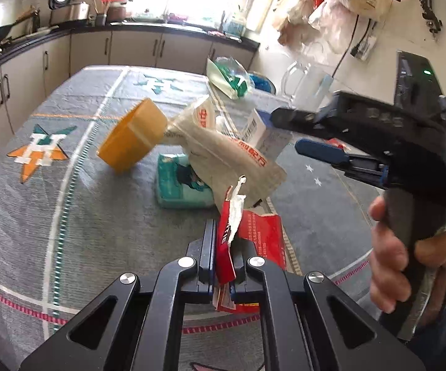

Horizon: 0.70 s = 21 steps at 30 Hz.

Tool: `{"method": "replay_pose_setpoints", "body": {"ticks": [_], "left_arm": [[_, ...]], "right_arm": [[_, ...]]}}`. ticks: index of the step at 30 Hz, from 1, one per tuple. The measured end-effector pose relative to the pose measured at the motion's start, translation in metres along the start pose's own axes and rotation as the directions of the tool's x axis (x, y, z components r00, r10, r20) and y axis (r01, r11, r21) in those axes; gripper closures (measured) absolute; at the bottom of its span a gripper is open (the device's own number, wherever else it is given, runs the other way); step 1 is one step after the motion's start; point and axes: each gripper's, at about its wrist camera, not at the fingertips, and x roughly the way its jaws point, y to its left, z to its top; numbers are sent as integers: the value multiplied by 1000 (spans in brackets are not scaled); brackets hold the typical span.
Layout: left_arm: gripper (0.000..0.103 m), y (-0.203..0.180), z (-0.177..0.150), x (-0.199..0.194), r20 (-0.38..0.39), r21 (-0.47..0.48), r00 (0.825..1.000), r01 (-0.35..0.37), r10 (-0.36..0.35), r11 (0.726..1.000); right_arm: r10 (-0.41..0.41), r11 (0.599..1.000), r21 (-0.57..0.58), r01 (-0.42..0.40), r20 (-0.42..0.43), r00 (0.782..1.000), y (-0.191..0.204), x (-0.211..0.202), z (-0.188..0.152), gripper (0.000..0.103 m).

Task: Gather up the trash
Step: 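Grasp the red wrapper with the left tool while the right tool grasps the blue medicine box, then lift the red wrapper and blue medicine box and carry them toward the red basket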

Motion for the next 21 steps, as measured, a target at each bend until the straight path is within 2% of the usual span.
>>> {"method": "replay_pose_setpoints", "body": {"ticks": [2,7,10,12,14,21], "left_arm": [[97,0,0,-2,11,4,1000,-9,9,1000],[97,0,0,-4,11,3,1000,-12,12,1000],[97,-2,1,-6,24,14,1000,-14,14,1000],[97,-4,1,-8,36,20,999,-17,17,1000],[97,-4,0,-12,51,20,999,-11,10,1000],[97,-3,4,-21,116,14,993,-2,0,1000]], "right_arm": [[-19,1000,-9,19,-9,1000,3,9,2,40],[-6,1000,-23,6,-23,1000,10,21,-2,40],[-48,996,-71,47,-12,999,17,25,-5,41],[-62,996,-70,61,-11,998,13,28,-5,52],[-68,995,-68,67,-12,998,8,27,-5,56],[-48,998,-39,52,104,993,-2,-6,0,61]]}}
